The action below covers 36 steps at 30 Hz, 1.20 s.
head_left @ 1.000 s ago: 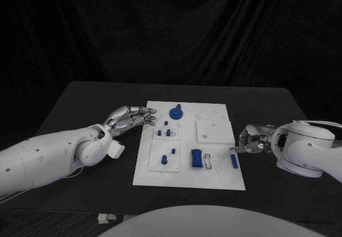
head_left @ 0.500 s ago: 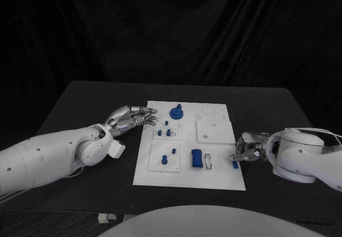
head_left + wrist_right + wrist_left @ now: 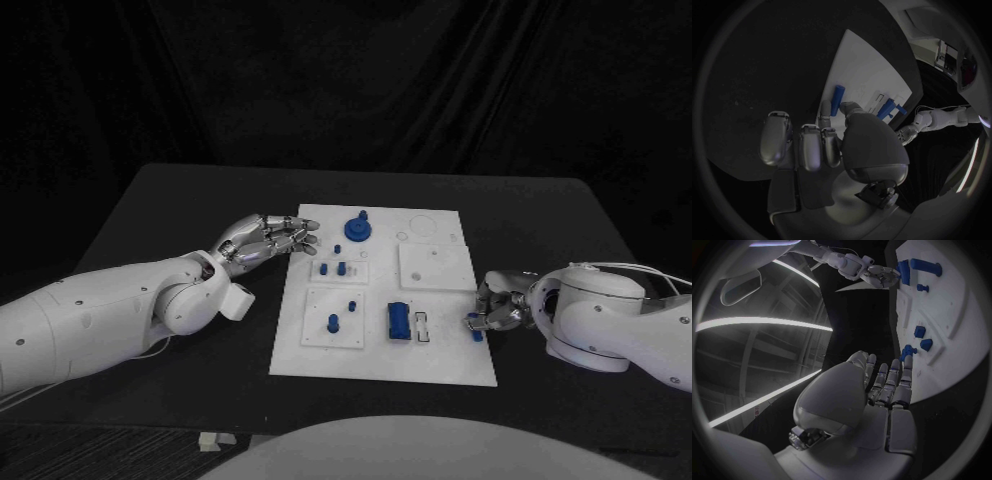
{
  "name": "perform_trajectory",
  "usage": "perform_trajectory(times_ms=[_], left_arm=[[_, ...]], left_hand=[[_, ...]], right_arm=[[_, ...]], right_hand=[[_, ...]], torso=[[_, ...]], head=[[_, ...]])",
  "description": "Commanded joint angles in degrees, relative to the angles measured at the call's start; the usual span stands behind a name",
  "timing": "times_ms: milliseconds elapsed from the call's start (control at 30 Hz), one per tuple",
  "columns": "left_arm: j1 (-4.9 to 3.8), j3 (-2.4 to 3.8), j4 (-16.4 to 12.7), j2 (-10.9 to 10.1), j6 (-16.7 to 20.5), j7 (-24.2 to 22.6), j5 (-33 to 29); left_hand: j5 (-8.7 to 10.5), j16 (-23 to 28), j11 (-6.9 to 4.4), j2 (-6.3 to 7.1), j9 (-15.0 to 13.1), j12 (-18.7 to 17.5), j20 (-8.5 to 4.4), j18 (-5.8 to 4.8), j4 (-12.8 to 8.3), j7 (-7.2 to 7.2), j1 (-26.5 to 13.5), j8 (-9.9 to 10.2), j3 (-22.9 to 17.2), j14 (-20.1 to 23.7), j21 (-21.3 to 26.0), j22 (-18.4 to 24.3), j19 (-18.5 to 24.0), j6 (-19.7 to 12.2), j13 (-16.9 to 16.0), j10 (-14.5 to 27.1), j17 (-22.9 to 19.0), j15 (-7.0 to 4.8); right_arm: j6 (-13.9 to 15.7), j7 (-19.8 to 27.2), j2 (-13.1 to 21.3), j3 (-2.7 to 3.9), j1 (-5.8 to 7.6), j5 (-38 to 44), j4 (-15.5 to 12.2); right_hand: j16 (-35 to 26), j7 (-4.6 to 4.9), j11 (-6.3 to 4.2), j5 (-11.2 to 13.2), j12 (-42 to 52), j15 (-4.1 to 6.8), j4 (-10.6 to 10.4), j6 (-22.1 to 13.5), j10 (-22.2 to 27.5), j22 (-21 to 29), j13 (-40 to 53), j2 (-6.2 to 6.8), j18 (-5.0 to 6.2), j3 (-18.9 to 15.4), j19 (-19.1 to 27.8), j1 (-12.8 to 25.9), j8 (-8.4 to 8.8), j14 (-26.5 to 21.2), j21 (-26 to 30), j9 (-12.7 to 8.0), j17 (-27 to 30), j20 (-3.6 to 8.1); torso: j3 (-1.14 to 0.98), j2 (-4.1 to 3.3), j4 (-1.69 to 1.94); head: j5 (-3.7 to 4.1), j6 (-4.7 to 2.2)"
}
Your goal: Assemble the parts on the task board
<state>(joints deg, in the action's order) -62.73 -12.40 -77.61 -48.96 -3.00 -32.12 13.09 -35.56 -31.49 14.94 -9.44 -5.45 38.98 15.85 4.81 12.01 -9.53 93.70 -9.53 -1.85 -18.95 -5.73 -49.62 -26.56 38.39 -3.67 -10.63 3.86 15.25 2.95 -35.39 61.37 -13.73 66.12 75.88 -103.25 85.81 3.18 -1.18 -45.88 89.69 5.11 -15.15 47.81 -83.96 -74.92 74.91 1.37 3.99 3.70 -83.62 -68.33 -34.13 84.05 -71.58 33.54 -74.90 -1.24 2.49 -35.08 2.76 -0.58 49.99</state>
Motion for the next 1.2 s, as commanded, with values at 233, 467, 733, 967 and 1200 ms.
perform_trajectory(times_ms=[233,467,733,967,1200], left_arm=[[0.1,0.06,-0.1,0.09,-0.7,-0.63,-0.33],[0.12,0.06,-0.17,-0.02,-0.71,-0.61,-0.33],[0.13,0.06,-0.17,0.04,-0.62,-0.55,-0.33],[0.13,0.06,-0.16,0.27,-0.54,-0.63,-0.33],[0.13,0.06,-0.05,0.32,-0.52,-0.5,-0.33]], left_hand=[[-0.24,0.29,0.18,0.23,0.06,-0.18,0.0,-0.3,0.02,-0.36,-0.57,-0.19,-0.43,-0.17,-0.22,-0.07,0.18,0.21,-0.07,-0.35,0.0,0.25],[-0.24,0.29,0.18,0.23,0.06,-0.18,0.0,-0.3,0.02,-0.36,-0.57,-0.19,-0.43,-0.17,-0.22,-0.07,0.18,0.21,-0.07,-0.35,0.0,0.25],[-0.24,0.29,0.18,0.23,0.06,-0.18,0.0,-0.3,0.02,-0.36,-0.57,-0.19,-0.43,-0.17,-0.22,-0.07,0.18,0.21,-0.07,-0.35,0.0,0.25],[-0.27,0.32,0.24,0.23,0.08,-0.21,-0.01,-0.31,-0.02,-0.36,-0.59,-0.18,-0.62,-0.13,-0.22,-0.08,0.21,0.21,-0.06,-0.37,-0.01,0.25],[-0.27,0.32,0.24,0.23,0.08,-0.21,-0.01,-0.31,-0.02,-0.36,-0.59,-0.18,-0.62,-0.13,-0.22,-0.08,0.21,0.21,-0.06,-0.37,-0.01,0.25]], right_arm=[[-0.19,1.94,-0.4,-0.5,-1.05,-0.05,-0.13],[3.84,4.58,0.11,-0.48,-1.09,-5.87,-1.48],[8.31,6.67,1.13,-0.44,-0.53,-17.95,-3.17],[10.82,7.78,0.68,-0.42,0.66,-28.18,-3.32],[11.59,8.38,-0.86,-0.42,1.12,-36.75,-2.28]], right_hand=[[-0.31,0.62,0.55,-7.79,0.31,-0.71,1.6,0.97,-6.04,-9.73,15.09,1.45,0.04,5.19,-0.04,-1.79,6.86,4.37,0.33,-4.26,-7.07,-0.57],[-0.21,1.17,0.99,-6.13,0.31,-1.05,3.91,1.53,-6.04,-9.78,15.09,2.7,0.01,13.31,-0.07,-2.47,9.21,4.39,0.19,-4.54,-7.19,-0.82],[-0.3,1.45,1.24,-6.44,0.31,-1.27,4.73,1.77,-6.04,-9.69,15.09,3.34,0.07,16.0,0.02,-1.3,10.22,4.35,0.45,-4.8,-7.0,-1.03],[-0.41,1.38,1.2,-5.58,0.31,-1.26,5.15,2.16,-6.04,-9.54,15.09,3.55,0.19,16.45,0.19,-0.72,10.06,4.3,0.92,-4.51,-6.79,-1.06],[-0.62,1.3,1.16,-5.18,0.31,-1.24,5.22,2.33,-6.04,-9.29,15.09,3.56,0.37,16.56,0.49,0.05,9.67,4.22,1.76,-4.05,-6.42,-1.07]], torso=[[0.03,0.04,0.02],[0.01,0.08,0.08],[-0.01,0.02,-0.02],[0.01,0.0,-0.05],[0.05,0.01,0.08]], head=[[-0.12,0.01],[-0.14,0.01],[-0.21,0.01],[-0.17,0.01],[-0.12,0.01]])
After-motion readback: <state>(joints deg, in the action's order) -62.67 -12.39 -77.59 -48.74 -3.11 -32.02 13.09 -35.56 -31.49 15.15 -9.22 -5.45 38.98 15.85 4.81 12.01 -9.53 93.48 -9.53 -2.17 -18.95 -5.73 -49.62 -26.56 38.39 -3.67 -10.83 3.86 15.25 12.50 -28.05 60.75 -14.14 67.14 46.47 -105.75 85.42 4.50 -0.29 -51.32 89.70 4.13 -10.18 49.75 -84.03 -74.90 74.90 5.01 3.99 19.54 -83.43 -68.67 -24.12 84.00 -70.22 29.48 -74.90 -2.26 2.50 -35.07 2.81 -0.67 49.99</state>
